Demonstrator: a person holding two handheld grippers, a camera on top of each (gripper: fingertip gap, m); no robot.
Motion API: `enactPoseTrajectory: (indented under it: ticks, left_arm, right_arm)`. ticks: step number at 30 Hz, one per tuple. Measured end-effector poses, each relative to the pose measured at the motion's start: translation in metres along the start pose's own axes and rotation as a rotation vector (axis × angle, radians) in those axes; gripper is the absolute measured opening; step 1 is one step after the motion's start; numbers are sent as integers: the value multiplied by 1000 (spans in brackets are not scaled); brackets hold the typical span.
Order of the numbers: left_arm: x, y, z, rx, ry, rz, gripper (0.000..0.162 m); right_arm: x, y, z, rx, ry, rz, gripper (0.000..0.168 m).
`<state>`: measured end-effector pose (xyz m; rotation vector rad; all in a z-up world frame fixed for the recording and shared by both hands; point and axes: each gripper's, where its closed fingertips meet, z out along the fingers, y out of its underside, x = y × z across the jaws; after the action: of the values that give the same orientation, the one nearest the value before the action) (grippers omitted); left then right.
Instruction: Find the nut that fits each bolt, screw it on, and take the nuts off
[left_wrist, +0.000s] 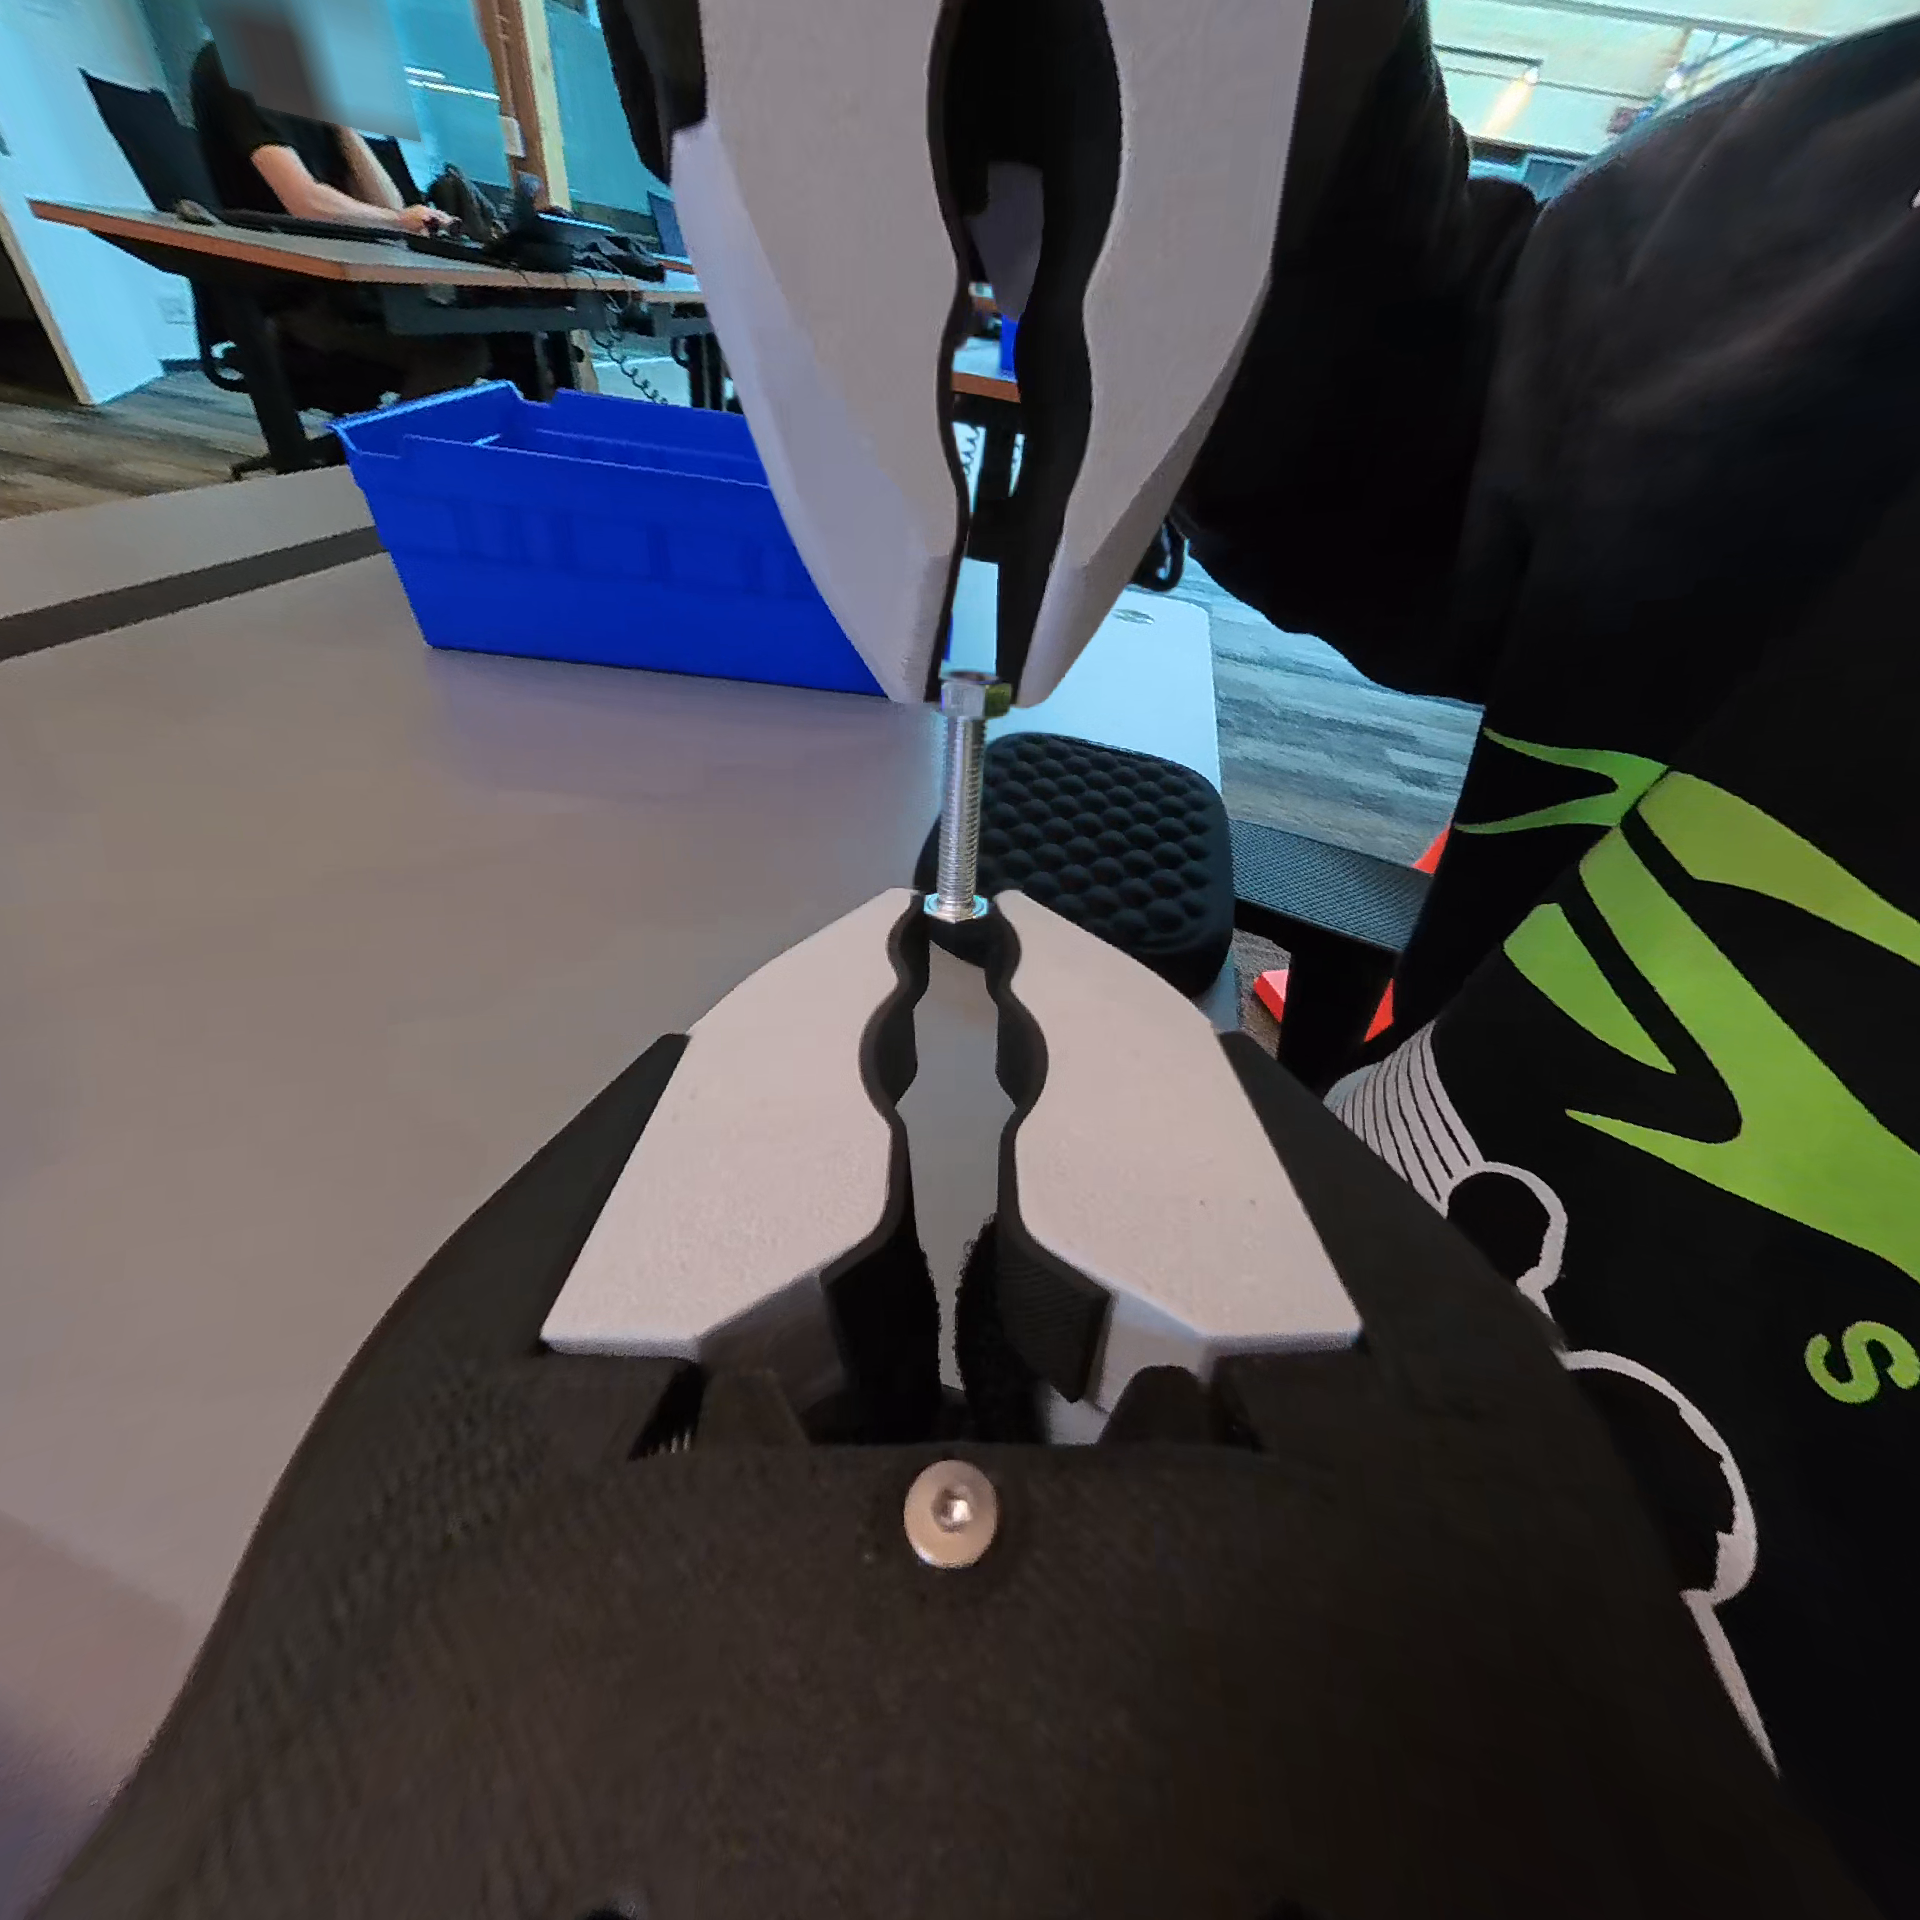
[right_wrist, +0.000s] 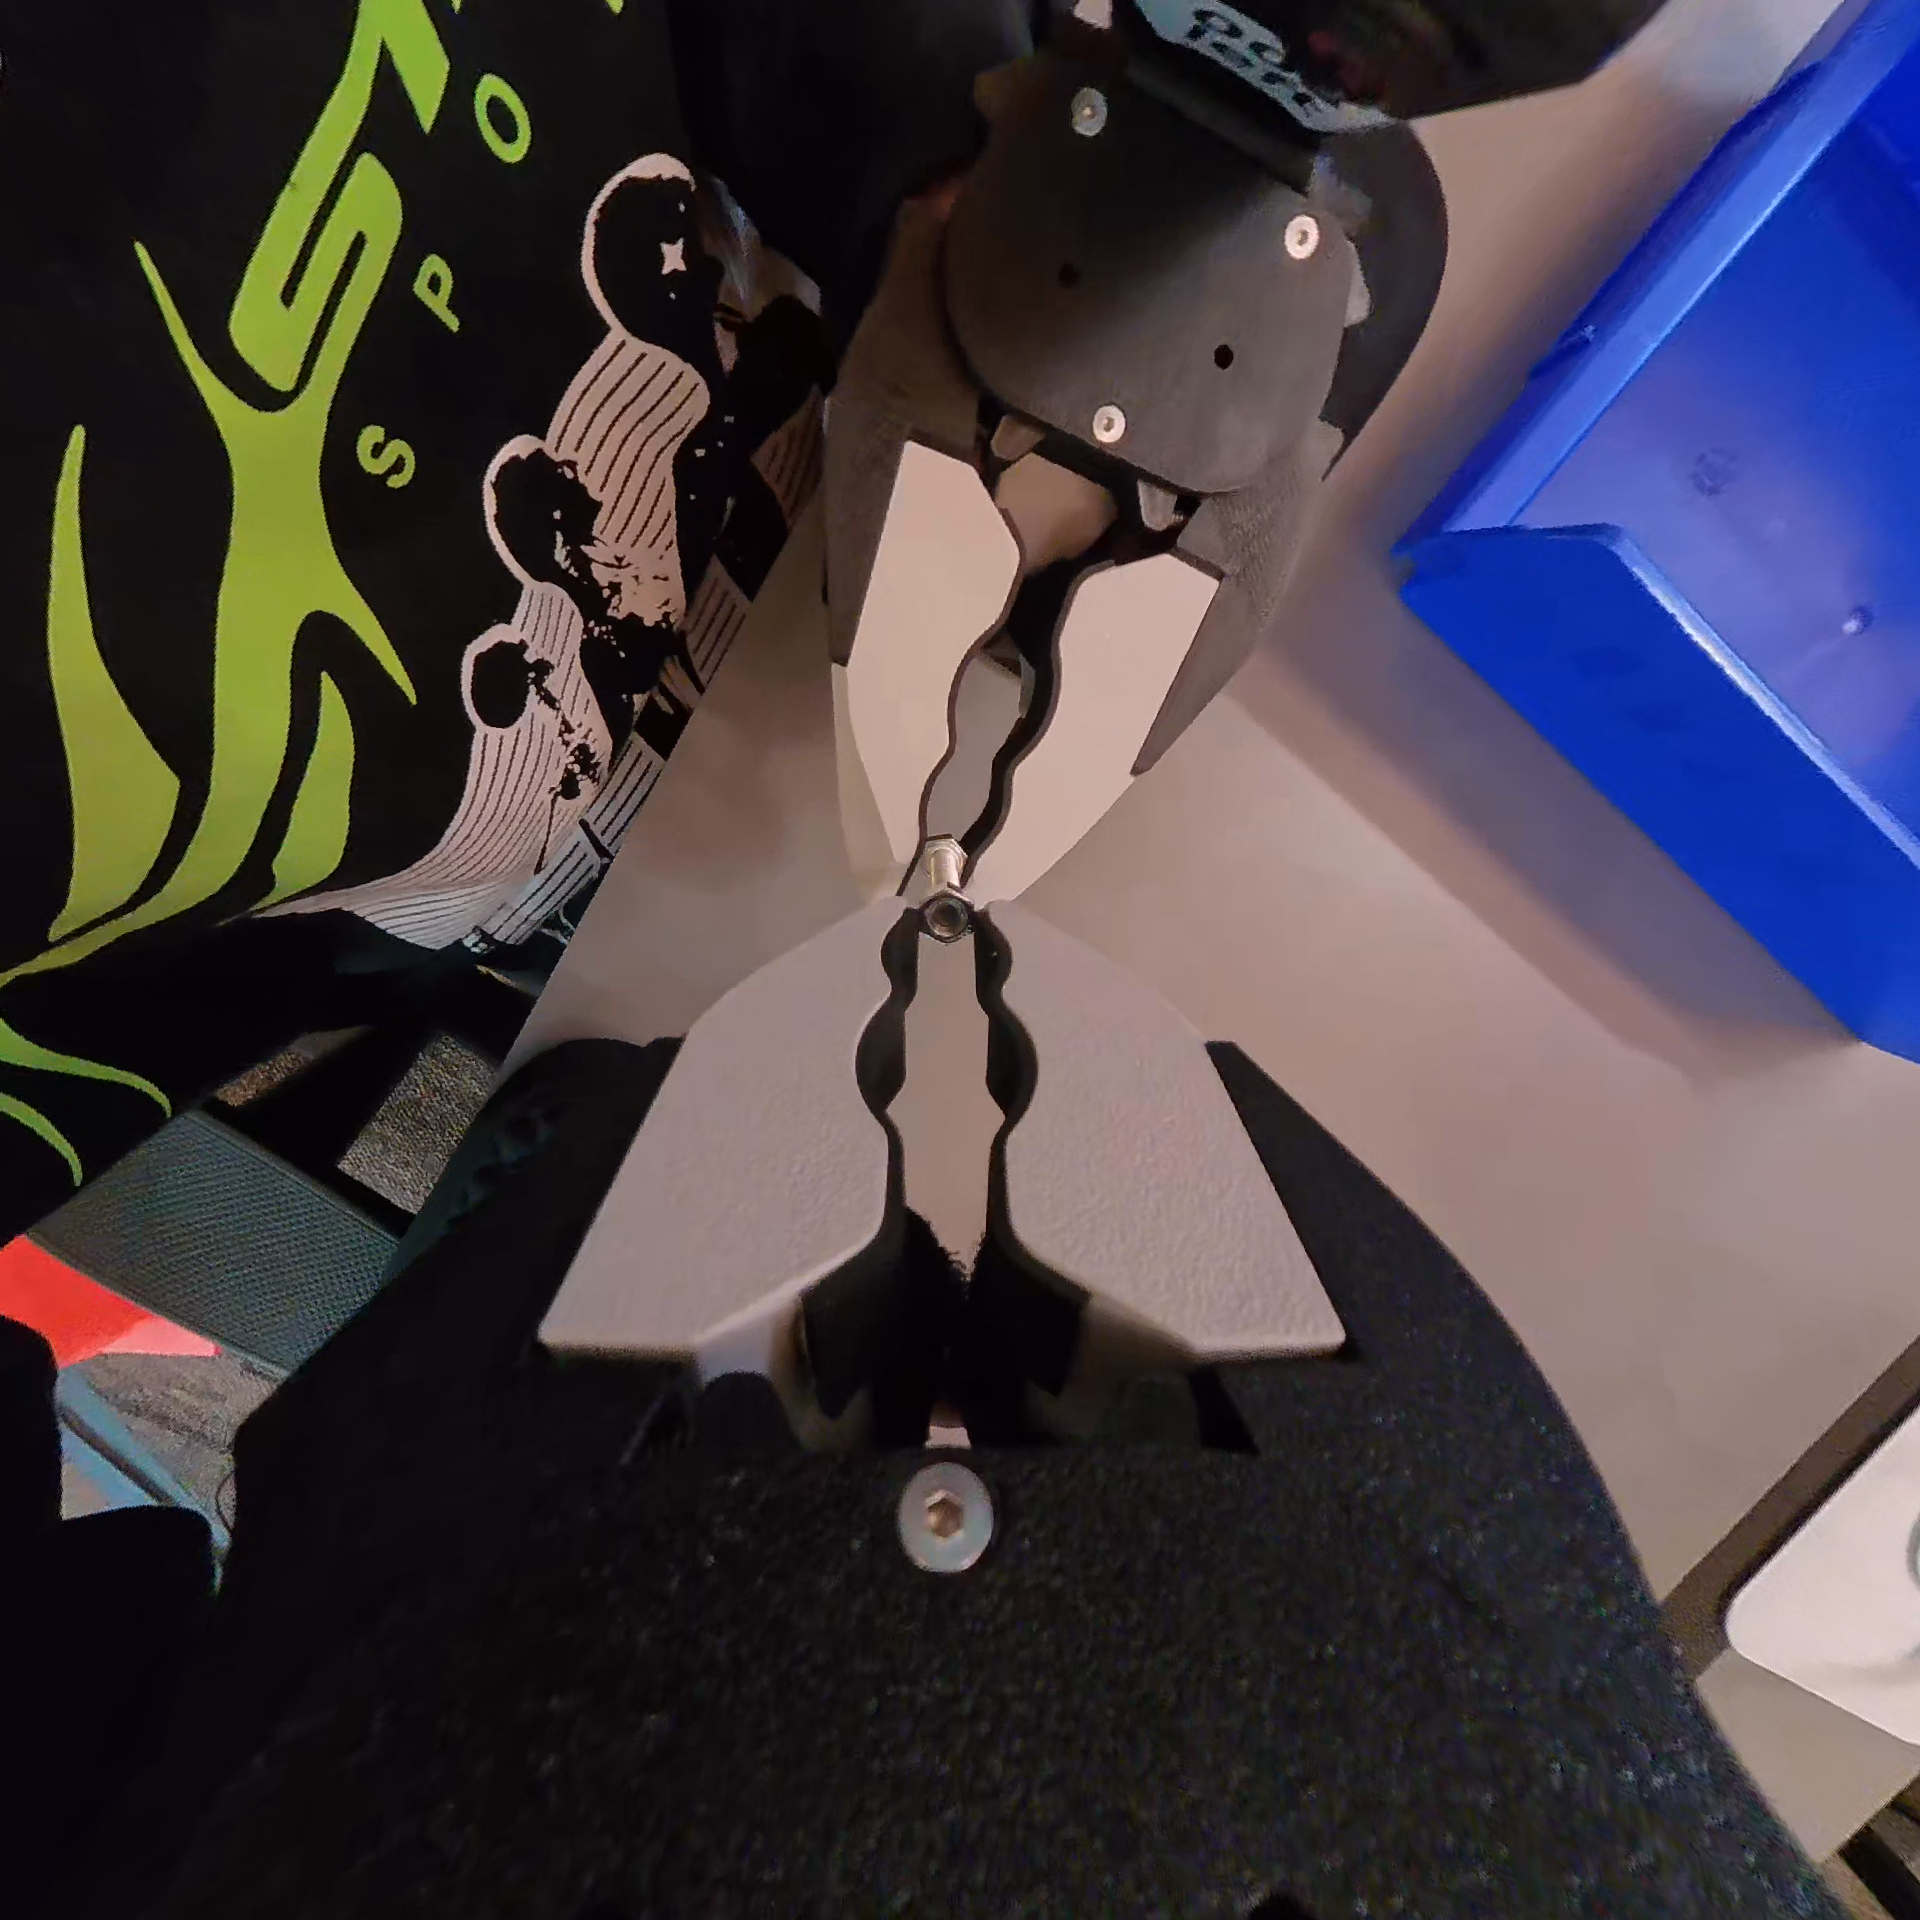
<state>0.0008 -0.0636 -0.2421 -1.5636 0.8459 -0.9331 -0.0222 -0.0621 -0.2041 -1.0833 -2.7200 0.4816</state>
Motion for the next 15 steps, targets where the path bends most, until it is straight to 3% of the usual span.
enactPoseTrajectory:
  ticks: [1,15]
  left_arm:
    - [-1,-1,0,4,-11,2,10]
    - [-13,1,1,-21,-145,54,10]
  right_arm:
    - [1,0,0,3,4,9,10]
    - [5,4,1,-36,17,105,10]
